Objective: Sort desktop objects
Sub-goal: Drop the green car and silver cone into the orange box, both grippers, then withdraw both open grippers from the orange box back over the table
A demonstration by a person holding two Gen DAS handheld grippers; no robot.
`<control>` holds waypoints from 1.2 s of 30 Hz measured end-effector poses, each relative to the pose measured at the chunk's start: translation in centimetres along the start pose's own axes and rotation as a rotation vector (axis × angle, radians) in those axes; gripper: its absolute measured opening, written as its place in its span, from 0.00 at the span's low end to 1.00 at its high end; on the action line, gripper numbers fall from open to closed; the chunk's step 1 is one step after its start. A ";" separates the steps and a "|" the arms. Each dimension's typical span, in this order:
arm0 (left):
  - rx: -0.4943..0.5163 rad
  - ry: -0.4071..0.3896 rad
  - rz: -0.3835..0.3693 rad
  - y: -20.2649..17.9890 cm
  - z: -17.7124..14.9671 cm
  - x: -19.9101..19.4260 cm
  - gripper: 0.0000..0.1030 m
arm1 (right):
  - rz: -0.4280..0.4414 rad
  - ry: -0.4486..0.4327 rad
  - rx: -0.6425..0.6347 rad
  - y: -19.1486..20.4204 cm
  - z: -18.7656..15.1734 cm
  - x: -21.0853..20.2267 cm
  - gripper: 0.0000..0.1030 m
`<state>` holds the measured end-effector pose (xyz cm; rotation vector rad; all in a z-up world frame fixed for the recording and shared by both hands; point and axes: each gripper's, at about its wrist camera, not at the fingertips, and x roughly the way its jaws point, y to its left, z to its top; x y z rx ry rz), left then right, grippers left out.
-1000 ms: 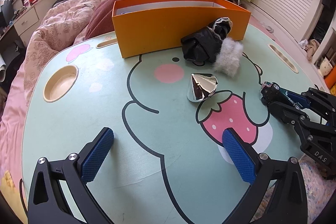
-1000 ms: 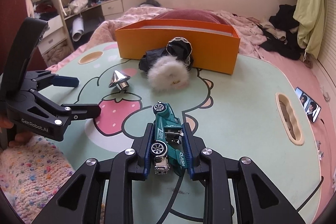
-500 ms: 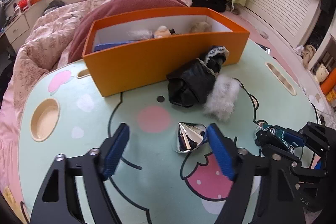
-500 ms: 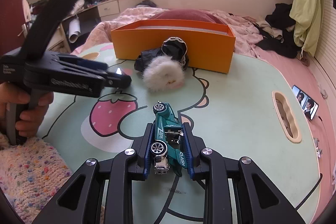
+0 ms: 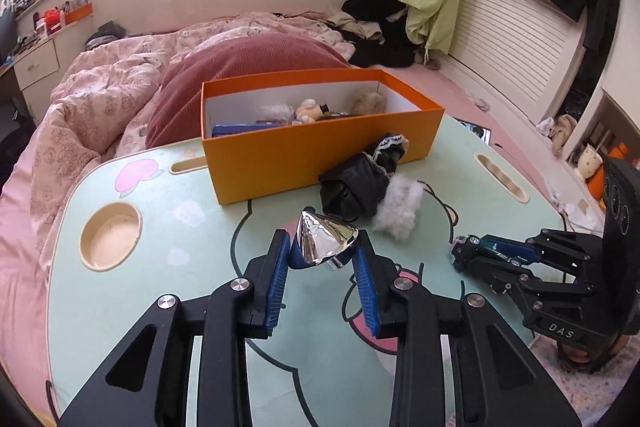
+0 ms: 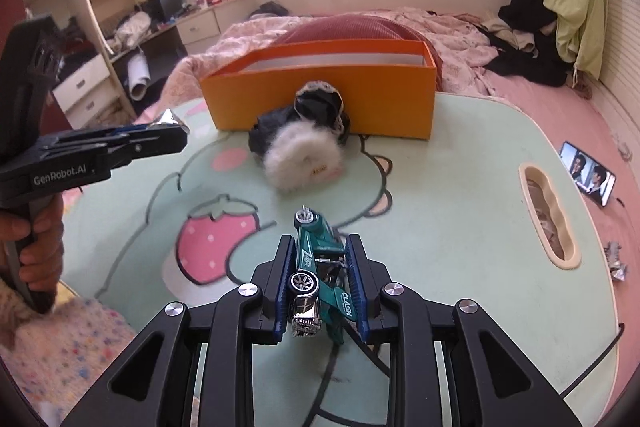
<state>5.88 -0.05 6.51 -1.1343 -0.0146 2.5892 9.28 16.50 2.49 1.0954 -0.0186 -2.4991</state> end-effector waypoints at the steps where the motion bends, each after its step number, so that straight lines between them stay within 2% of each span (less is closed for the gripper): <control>1: -0.010 -0.006 -0.013 0.4 0.5 -0.2 0.32 | 0.012 -0.008 0.008 -0.1 0.7 -0.1 0.23; 4: -0.040 -0.038 -0.037 1.3 2.6 -0.7 0.32 | 0.015 -0.060 0.002 -0.2 3.3 -0.7 0.23; 7: -0.031 -0.064 -0.005 1.7 4.9 -0.8 0.32 | 0.011 -0.125 0.006 -0.6 6.8 -1.1 0.23; 11: -0.042 -0.083 -0.015 2.6 8.7 1.0 0.32 | -0.026 -0.148 0.023 -1.5 11.5 0.8 0.23; 15: -0.049 -0.040 -0.013 3.1 11.7 5.5 0.34 | -0.059 -0.133 0.052 -3.0 14.8 4.3 0.25; 16: -0.050 -0.007 -0.014 3.3 12.0 7.1 0.41 | -0.070 -0.127 0.047 -3.2 15.2 5.0 0.26; 18: -0.087 0.058 0.017 4.1 12.3 9.6 0.44 | -0.081 -0.105 0.046 -3.5 15.6 5.6 0.35; 19: -0.121 0.086 0.020 4.5 12.0 10.3 0.44 | -0.078 -0.109 0.051 -3.5 15.3 5.3 0.38; 21: -0.168 0.088 -0.040 4.9 11.1 10.3 0.45 | -0.076 -0.130 0.040 -3.4 14.7 4.4 0.47; 23: -0.190 0.070 -0.078 5.0 10.0 9.3 0.60 | -0.097 -0.135 0.008 -2.8 13.6 3.5 0.48; 25: -0.191 0.044 -0.053 4.9 9.0 8.0 0.67 | -0.100 -0.127 -0.004 -2.6 12.5 2.8 0.52; 30: -0.144 0.005 -0.029 3.8 6.8 4.6 0.67 | -0.072 -0.088 -0.007 -1.5 8.9 1.5 0.68; 33: -0.112 0.012 -0.011 2.6 5.1 3.2 0.70 | -0.077 -0.045 -0.034 -0.3 6.5 1.3 0.69; 34: -0.101 0.019 -0.004 2.0 4.5 2.9 0.74 | -0.087 -0.025 -0.045 0.1 5.7 1.2 0.70; 36: -0.073 0.043 -0.010 1.1 2.9 2.8 0.77 | -0.107 0.011 -0.059 0.7 4.5 1.4 0.79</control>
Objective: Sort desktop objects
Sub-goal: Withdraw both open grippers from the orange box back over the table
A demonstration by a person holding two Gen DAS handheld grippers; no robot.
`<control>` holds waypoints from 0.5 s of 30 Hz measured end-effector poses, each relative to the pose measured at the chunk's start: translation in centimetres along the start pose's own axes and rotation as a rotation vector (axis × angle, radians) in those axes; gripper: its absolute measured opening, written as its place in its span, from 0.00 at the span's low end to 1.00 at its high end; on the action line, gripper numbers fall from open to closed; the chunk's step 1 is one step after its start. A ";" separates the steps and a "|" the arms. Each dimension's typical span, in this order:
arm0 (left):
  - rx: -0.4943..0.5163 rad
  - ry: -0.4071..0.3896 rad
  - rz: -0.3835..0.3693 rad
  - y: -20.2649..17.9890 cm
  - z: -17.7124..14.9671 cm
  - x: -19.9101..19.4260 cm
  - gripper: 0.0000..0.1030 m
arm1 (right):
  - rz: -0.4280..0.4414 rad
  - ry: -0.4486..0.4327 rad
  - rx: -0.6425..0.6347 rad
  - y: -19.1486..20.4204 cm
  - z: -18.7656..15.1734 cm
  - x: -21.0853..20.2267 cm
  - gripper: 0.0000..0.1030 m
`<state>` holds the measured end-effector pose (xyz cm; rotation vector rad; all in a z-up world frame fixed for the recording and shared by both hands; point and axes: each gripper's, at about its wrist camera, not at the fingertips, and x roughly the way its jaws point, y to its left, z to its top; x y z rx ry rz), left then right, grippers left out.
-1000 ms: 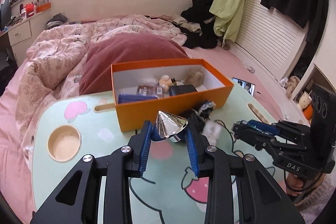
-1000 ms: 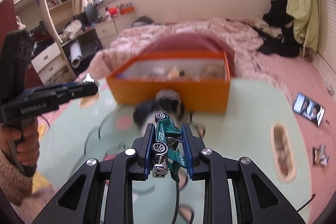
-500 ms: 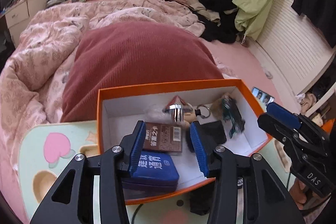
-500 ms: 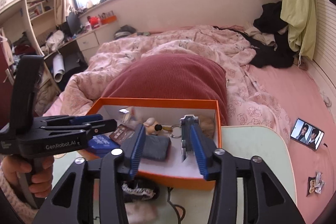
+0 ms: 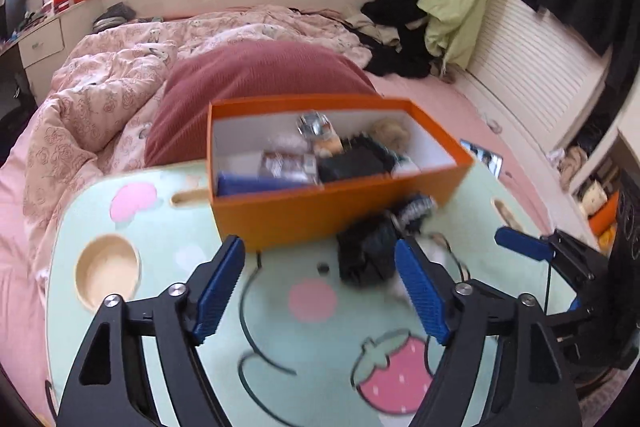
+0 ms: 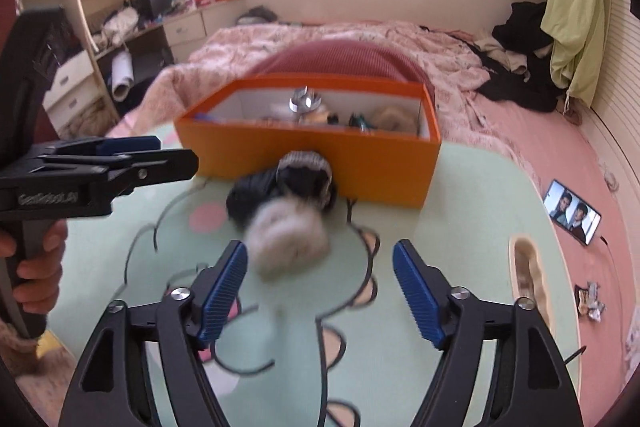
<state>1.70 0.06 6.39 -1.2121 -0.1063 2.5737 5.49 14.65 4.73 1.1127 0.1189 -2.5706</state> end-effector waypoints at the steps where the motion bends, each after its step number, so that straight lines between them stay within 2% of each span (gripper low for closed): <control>1: 0.008 0.023 -0.012 -0.3 -0.7 0.2 0.77 | -0.008 0.021 -0.006 0.3 -0.6 0.1 0.82; 3: 0.015 0.070 -0.008 -0.7 -2.1 0.9 0.77 | -0.023 0.064 -0.027 0.9 -1.8 0.5 0.84; 7: 0.054 0.117 0.093 -1.7 -4.0 1.9 0.77 | -0.081 0.098 -0.070 1.5 -3.2 1.2 0.88; 9: 0.058 0.154 0.102 -1.6 -4.6 2.7 0.78 | -0.088 0.110 -0.062 1.4 -3.7 1.6 0.92; 11: 0.071 0.156 0.136 -1.5 -5.1 3.1 0.91 | -0.104 0.118 -0.047 1.2 -3.8 1.7 0.95; 12: 0.063 0.159 0.134 -1.3 -5.2 3.2 0.91 | -0.105 0.122 -0.037 1.0 -3.8 1.8 0.97; 14: 0.058 0.175 0.145 -1.1 -5.3 3.4 1.00 | -0.106 0.130 -0.016 0.9 -3.9 2.0 0.99; 15: 0.056 0.173 0.145 -1.0 -5.3 3.4 1.00 | -0.096 0.133 -0.001 0.7 -3.9 2.1 0.99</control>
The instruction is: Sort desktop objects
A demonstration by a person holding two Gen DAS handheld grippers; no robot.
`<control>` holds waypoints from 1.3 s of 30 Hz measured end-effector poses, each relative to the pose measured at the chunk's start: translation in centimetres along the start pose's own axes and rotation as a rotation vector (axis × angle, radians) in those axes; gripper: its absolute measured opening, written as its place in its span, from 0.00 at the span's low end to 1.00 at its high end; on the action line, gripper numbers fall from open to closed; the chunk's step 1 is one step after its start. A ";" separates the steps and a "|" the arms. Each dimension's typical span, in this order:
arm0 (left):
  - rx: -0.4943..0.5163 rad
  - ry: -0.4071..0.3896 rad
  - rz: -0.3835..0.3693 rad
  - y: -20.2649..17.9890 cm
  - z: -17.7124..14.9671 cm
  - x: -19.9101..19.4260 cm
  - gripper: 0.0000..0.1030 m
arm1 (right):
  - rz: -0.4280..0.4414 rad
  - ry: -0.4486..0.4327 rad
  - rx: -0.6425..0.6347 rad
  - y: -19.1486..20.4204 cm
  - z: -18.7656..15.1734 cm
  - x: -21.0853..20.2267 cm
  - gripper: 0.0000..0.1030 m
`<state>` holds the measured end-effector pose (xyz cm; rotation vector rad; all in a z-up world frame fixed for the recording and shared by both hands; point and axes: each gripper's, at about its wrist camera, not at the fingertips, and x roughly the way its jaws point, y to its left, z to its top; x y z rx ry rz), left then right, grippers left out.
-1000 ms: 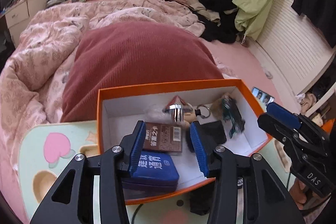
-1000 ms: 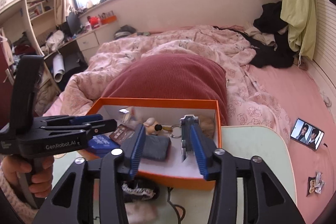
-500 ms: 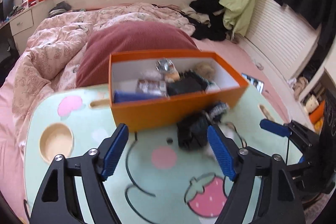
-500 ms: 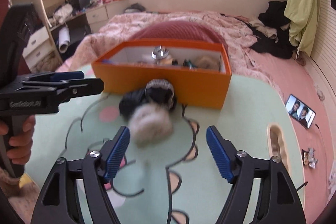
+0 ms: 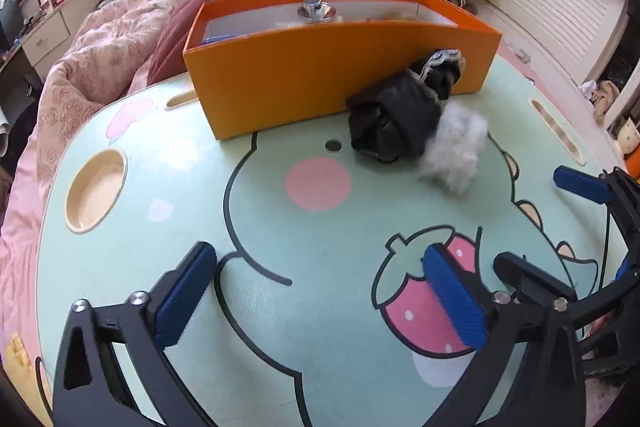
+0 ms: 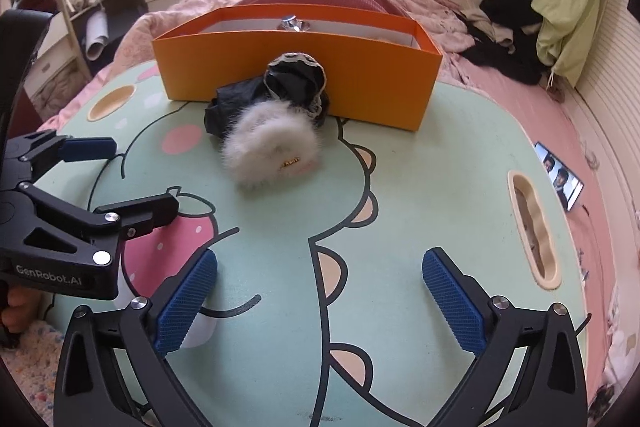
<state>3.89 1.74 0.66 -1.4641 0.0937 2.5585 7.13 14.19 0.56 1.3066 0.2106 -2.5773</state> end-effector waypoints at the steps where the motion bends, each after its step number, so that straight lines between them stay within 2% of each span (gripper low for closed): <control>1: -0.001 -0.003 0.000 0.0 0.0 0.0 1.00 | 0.016 0.005 0.015 -0.2 0.0 0.1 1.00; 39: 0.000 -0.007 0.000 0.0 -0.2 -0.1 1.00 | 0.036 0.005 0.009 -0.3 0.4 0.1 1.00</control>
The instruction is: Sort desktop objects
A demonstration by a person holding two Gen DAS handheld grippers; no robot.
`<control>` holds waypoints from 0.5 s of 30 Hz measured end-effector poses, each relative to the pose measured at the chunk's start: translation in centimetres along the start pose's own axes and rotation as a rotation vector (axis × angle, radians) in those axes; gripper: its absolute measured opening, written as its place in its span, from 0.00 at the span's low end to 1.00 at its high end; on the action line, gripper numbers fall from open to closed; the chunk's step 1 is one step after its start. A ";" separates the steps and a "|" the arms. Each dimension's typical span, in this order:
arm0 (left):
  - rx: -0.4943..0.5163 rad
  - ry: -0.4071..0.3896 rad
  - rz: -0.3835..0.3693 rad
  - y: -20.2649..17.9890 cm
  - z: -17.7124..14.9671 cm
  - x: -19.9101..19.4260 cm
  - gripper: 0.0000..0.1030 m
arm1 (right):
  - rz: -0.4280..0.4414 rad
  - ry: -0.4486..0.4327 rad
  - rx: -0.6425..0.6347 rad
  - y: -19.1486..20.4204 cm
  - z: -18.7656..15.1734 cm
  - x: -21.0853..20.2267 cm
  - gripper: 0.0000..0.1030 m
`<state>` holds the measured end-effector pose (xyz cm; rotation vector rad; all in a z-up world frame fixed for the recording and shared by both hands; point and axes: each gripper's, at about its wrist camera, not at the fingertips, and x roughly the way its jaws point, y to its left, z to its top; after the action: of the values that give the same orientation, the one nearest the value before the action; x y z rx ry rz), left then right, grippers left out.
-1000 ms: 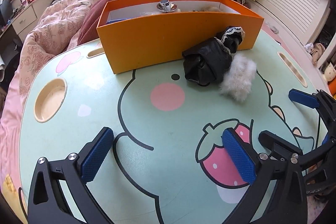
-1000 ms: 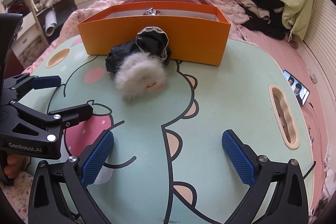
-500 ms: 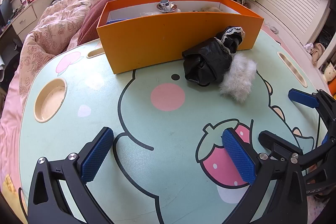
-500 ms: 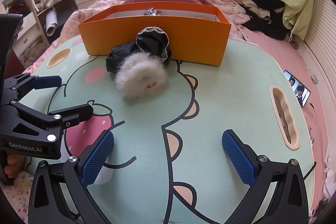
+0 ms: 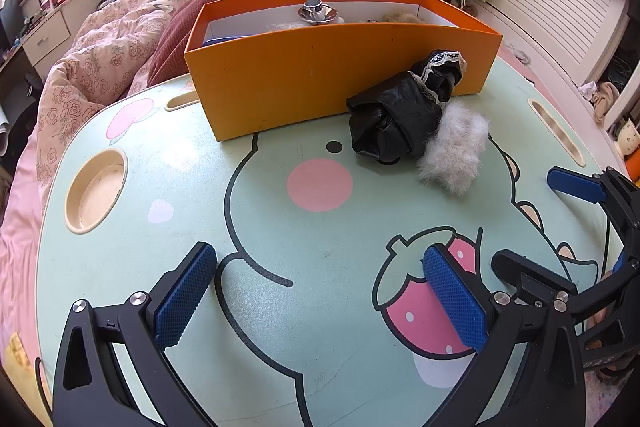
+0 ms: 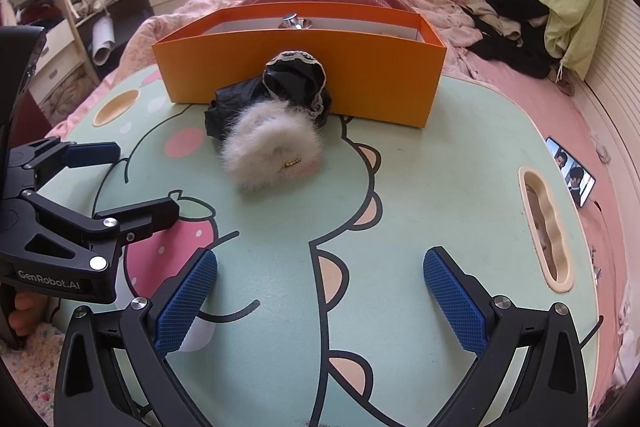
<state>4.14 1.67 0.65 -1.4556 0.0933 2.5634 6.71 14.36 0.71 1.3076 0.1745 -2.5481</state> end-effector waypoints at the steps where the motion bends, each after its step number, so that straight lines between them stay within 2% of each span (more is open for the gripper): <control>1: 0.000 0.000 0.000 0.0 0.0 -0.1 1.00 | -0.003 0.001 0.004 -0.1 0.0 0.0 1.00; 7: -0.002 0.000 -0.002 0.1 0.0 0.0 1.00 | -0.010 -0.012 0.032 -0.5 0.0 -0.2 1.00; 9: -0.004 0.000 -0.004 0.0 0.1 0.0 1.00 | -0.001 -0.013 0.054 -0.8 0.1 -0.4 0.95; 11: -0.004 0.000 -0.005 0.0 0.0 0.0 1.00 | 0.046 -0.009 0.087 -1.2 0.5 -0.7 0.89; 13: -0.004 0.000 -0.005 0.0 0.0 0.0 1.00 | 0.103 -0.010 0.127 -1.5 1.2 -0.9 0.89; 15: -0.004 0.000 -0.005 0.0 0.0 0.0 1.00 | 0.121 -0.015 0.140 -1.5 2.3 -1.0 0.89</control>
<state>4.15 1.66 0.64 -1.4555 0.0839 2.5611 5.03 15.46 2.81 1.3058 -0.0860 -2.5045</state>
